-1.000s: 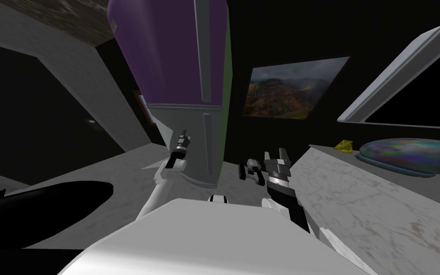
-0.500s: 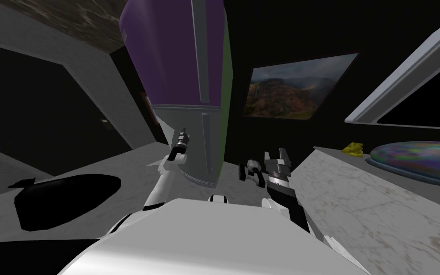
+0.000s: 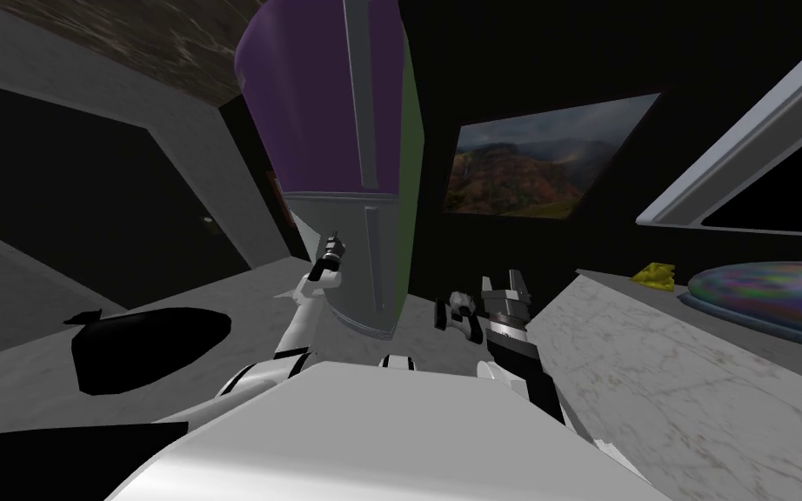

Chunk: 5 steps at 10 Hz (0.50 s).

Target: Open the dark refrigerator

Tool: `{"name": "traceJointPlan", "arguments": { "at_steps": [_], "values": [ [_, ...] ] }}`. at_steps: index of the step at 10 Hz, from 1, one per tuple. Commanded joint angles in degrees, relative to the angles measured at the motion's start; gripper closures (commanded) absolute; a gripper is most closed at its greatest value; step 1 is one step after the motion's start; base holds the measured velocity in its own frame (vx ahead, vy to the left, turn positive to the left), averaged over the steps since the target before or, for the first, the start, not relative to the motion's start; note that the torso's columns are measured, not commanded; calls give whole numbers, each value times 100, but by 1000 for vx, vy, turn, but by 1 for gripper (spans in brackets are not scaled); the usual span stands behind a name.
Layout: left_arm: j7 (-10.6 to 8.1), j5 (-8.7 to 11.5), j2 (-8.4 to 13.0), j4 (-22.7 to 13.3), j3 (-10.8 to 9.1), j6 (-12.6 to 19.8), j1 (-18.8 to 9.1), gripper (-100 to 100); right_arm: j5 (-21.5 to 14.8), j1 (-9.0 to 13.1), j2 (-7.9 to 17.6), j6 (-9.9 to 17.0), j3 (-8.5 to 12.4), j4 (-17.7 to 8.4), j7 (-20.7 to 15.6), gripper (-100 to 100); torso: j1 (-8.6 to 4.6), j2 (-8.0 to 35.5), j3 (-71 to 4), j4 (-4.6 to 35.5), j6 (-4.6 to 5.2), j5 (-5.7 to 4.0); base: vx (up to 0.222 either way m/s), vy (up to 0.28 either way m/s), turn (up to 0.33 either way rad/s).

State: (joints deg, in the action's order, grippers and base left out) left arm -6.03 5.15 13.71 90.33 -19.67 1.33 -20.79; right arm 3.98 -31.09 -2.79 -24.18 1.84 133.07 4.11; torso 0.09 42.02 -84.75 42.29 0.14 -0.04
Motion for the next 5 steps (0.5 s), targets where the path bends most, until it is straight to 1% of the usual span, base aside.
{"name": "traceJointPlan", "arguments": {
  "at_steps": [1, 2, 3, 4, 5],
  "values": [
    [18, 121, 60, -388, -151, 243, -473, -100, 0, 0, 0, 0, 0, 0, 0, 0, -8, -4, -3, -3, -6, 0, -34, -72, 62],
    [33, 235, 104, -632, -269, 464, -635, -100, 0, 0, 0, 0, 0, 0, 0, 0, -9, -1, -1, -1, 5, -3, -50, -69, 70],
    [33, 235, 104, -704, -269, 464, -814, -100, 0, 0, 0, 0, 0, 0, 0, 0, -12, 1, 1, -3, 1, -1, -39, -59, 56],
    [47, 354, 146, -914, -380, 682, -979, -100, 0, 0, 0, 0, 0, 0, 0, 0, -15, 1, 1, 1, 10, -5, -58, -76, 70],
    [47, 354, 146, -1023, -380, 682, -1145, -100, 0, 0, 0, 0, 0, 0, 0, 0, -25, 10, 7, -1, 3, -5, -47, -61, 54]
  ]
}}
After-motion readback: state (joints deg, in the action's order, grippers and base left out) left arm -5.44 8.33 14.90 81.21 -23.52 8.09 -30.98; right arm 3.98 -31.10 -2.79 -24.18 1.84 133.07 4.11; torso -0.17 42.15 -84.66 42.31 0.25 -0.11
